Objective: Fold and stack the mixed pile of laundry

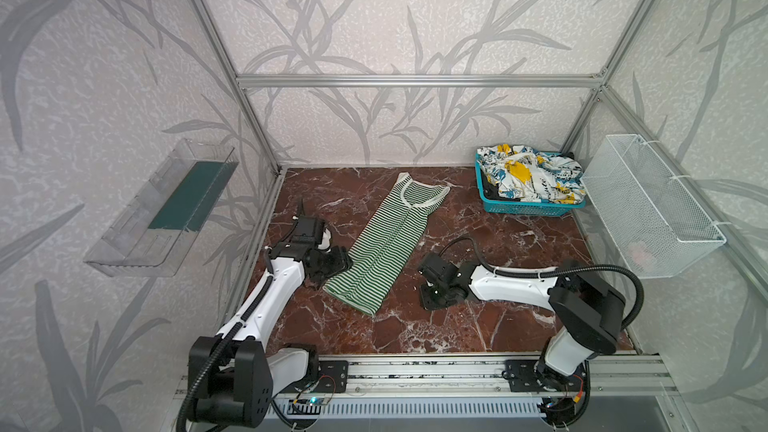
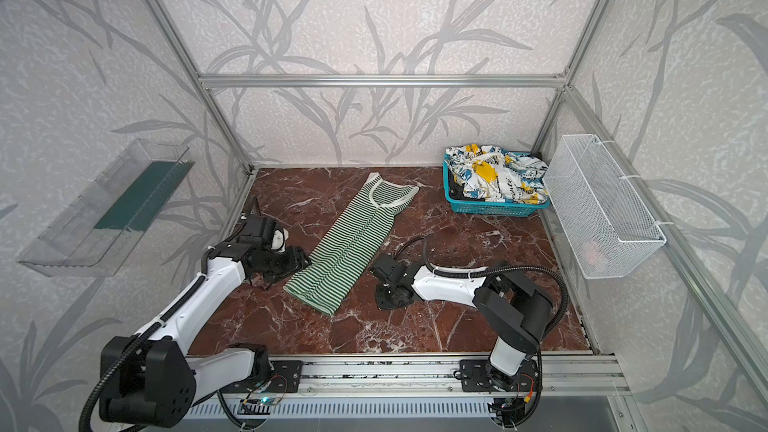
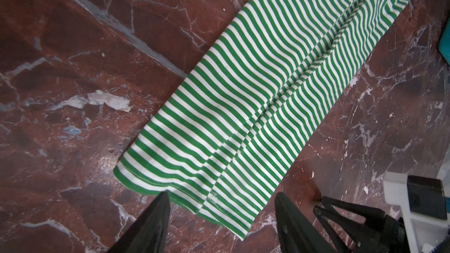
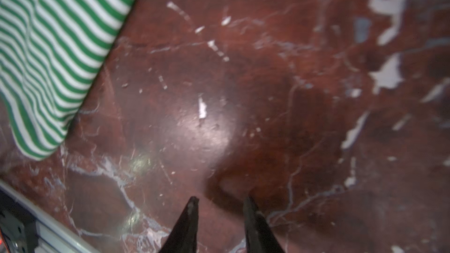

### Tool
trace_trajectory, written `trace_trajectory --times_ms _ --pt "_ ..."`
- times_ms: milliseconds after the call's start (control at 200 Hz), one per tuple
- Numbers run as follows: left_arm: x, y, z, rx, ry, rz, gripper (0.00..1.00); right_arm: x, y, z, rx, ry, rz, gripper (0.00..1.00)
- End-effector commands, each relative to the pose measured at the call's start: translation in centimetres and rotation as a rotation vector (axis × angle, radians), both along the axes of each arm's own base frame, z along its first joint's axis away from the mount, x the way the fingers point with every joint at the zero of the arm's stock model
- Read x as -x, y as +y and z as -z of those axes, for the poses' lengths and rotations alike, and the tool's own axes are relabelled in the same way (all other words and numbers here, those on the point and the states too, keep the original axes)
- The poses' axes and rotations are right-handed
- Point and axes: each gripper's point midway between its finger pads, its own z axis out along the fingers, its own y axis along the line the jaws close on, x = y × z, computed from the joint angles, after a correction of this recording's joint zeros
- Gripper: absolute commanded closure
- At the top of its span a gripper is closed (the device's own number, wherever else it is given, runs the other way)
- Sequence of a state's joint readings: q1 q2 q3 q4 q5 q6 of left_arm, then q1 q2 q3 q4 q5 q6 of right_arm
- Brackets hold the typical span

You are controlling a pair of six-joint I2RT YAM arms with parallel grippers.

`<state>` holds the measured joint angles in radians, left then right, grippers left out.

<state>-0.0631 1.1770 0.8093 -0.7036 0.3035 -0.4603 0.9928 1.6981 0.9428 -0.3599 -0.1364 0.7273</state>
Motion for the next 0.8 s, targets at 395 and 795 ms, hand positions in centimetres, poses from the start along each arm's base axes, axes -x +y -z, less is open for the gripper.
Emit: trace_trajectory --times_ms 395,795 --pt "-2.4 4.4 -4.0 -0.075 -0.09 -0.13 0.32 -0.5 14.7 -3.4 -0.058 -0.329 -0.459 0.68" --pt "-1.5 5.0 -4.7 -0.093 -0.094 -0.131 0.31 0.5 13.3 3.2 0.08 -0.149 -0.417 0.86"
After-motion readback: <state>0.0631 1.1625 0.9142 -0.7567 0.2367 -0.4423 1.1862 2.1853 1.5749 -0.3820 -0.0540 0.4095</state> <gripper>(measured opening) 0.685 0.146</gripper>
